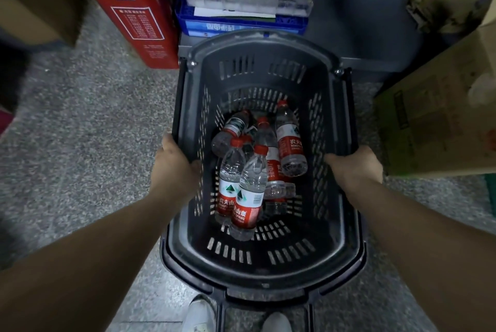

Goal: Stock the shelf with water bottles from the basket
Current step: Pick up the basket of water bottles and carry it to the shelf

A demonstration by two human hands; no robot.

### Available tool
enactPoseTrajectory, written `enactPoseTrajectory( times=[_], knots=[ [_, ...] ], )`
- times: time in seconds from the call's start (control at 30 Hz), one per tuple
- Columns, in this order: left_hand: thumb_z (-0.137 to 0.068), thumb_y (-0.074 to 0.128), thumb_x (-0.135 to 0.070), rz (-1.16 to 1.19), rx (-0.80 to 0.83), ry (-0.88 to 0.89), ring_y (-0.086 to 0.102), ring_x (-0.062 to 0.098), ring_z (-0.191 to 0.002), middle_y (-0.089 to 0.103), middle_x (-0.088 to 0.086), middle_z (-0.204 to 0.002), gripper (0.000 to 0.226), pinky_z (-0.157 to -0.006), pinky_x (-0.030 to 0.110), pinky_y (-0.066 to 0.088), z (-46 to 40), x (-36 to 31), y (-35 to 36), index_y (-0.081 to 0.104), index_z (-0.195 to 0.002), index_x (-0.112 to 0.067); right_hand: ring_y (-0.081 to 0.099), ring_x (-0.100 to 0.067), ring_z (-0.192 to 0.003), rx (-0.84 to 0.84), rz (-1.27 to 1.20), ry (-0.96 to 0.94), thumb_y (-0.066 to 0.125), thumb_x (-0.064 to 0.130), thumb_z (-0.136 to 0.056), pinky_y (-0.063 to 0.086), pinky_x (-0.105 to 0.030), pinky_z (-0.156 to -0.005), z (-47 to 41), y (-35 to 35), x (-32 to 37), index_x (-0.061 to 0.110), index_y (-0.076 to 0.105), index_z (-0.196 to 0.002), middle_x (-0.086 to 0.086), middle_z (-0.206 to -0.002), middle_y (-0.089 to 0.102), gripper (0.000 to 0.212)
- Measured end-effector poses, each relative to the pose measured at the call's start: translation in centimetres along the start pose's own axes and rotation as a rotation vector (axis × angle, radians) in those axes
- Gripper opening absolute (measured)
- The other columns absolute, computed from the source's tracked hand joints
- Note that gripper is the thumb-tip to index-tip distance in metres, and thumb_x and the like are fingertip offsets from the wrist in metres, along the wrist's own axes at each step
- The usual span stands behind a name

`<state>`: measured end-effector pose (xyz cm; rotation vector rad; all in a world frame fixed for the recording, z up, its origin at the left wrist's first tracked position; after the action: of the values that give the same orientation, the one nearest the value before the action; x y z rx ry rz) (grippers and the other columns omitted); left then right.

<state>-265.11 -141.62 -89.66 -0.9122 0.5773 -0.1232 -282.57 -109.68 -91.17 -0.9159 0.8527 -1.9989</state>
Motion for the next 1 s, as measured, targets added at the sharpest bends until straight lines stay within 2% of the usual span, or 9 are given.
enactPoseTrajectory(
  times=[0.07, 0.13, 0.27, 0.4, 0.53, 0.73, 0.8, 0.87, 1.0],
  knots=[
    [-0.089, 0.067, -0.015, 0.02, -0.003, -0.049, 0.056, 0.04, -0.111, 0.055, 0.023, -0.124, 0.055, -0.076, 0.038, 0.044, -0.4, 0.2, -0.4, 0.037, -0.133, -0.001, 0.057, -0.039, -0.12, 0.004, -0.024, -0.015, 0.071, 0.037, -0.086, 0.054, -0.044, -0.093, -0.2, -0.1, 0.1, 0.005, 0.043, -0.144, -0.02, -0.137, 0.056, 0.072],
    [-0.088, 0.069, -0.017, 0.023, 0.006, -0.061, 0.057, 0.04, -0.109, 0.058, 0.022, -0.122, 0.052, -0.071, 0.034, 0.042, -0.4, 0.3, -0.7, 0.04, -0.13, -0.002, 0.057, -0.038, -0.12, -0.001, -0.066, -0.03, 0.071, 0.035, -0.087, 0.054, -0.043, -0.093, 0.0, -0.2, 0.1, 0.005, 0.044, -0.144, -0.019, -0.137, 0.057, 0.07],
    [-0.087, 0.071, -0.018, 0.038, -0.001, -0.046, 0.057, 0.04, -0.111, 0.058, 0.021, -0.124, 0.054, -0.082, 0.04, 0.047, 0.0, 0.6, -1.1, 0.041, -0.129, -0.003, 0.06, -0.037, -0.114, -0.022, -0.137, -0.04, 0.072, 0.032, -0.086, 0.05, -0.035, -0.082, 0.8, -0.5, -1.0, 0.005, 0.05, -0.139, -0.018, -0.132, 0.061, 0.063],
    [-0.081, 0.075, -0.024, 0.007, 0.003, -0.002, 0.061, 0.038, -0.104, 0.063, 0.018, -0.116, 0.052, -0.08, 0.04, 0.052, 0.3, -0.1, -1.8, 0.051, -0.122, -0.005, 0.059, -0.036, -0.117, -0.041, -0.173, -0.025, 0.071, 0.032, -0.087, 0.051, -0.036, -0.086, 2.4, -2.0, -2.2, 0.004, 0.048, -0.142, -0.018, -0.135, 0.059, 0.065],
    [-0.075, 0.078, -0.028, 0.004, 0.033, 0.02, 0.064, 0.032, -0.091, 0.067, 0.013, -0.107, 0.049, -0.066, 0.031, 0.047, 2.3, -1.6, -3.3, 0.059, -0.115, -0.009, 0.06, -0.036, -0.115, -0.052, -0.198, -0.021, 0.07, 0.031, -0.089, 0.051, -0.037, -0.084, 4.5, -5.0, -3.2, 0.007, 0.048, -0.141, -0.017, -0.133, 0.06, 0.062],
    [-0.071, 0.081, -0.024, 0.021, 0.096, 0.052, 0.065, 0.029, -0.085, 0.068, 0.007, -0.095, 0.043, -0.076, 0.037, 0.057, 6.9, -4.8, -5.2, 0.059, -0.106, -0.01, 0.063, -0.037, -0.103, -0.048, -0.197, 0.037, 0.07, 0.035, -0.088, 0.052, -0.038, -0.074, 7.6, -10.4, -6.1, 0.007, 0.052, -0.134, -0.017, -0.121, 0.064, 0.057],
    [-0.069, 0.081, -0.025, 0.028, 0.13, 0.073, 0.066, 0.027, -0.081, 0.068, 0.006, -0.093, 0.042, -0.075, 0.04, 0.059, 8.6, -6.4, -6.0, 0.059, -0.103, -0.014, 0.062, -0.036, -0.093, -0.055, -0.204, 0.072, 0.071, 0.038, -0.087, 0.053, -0.04, -0.071, 8.7, -12.7, -7.4, 0.007, 0.053, -0.129, -0.015, -0.109, 0.063, 0.055],
    [-0.071, 0.08, -0.022, 0.029, 0.147, 0.101, 0.065, 0.026, -0.08, 0.067, 0.007, -0.091, 0.037, -0.071, 0.037, 0.058, 10.4, -8.1, -6.9, 0.057, -0.099, -0.015, 0.059, -0.032, -0.083, -0.063, -0.217, 0.095, 0.071, 0.039, -0.085, 0.051, -0.038, -0.067, 9.9, -15.0, -8.7, 0.006, 0.056, -0.124, -0.011, -0.099, 0.061, 0.054],
    [-0.072, 0.08, -0.018, 0.014, 0.209, 0.185, 0.066, 0.025, -0.077, 0.069, 0.007, -0.088, 0.026, -0.072, 0.039, 0.059, 15.0, -12.1, -8.6, 0.06, -0.088, -0.018, 0.064, -0.033, -0.083, -0.093, -0.267, 0.138, 0.072, 0.039, -0.081, 0.056, -0.039, -0.068, 13.1, -20.1, -11.5, 0.008, 0.061, -0.116, -0.013, -0.101, 0.067, 0.048]
  ],
)
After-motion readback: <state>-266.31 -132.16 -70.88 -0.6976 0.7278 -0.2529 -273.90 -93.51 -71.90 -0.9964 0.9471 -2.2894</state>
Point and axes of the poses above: each hand's wrist, its own z-axis away from the middle knuckle, its own y-axis out of the palm, x = y × z, the point moved 9 cm from there along -z, towards the middle knuckle
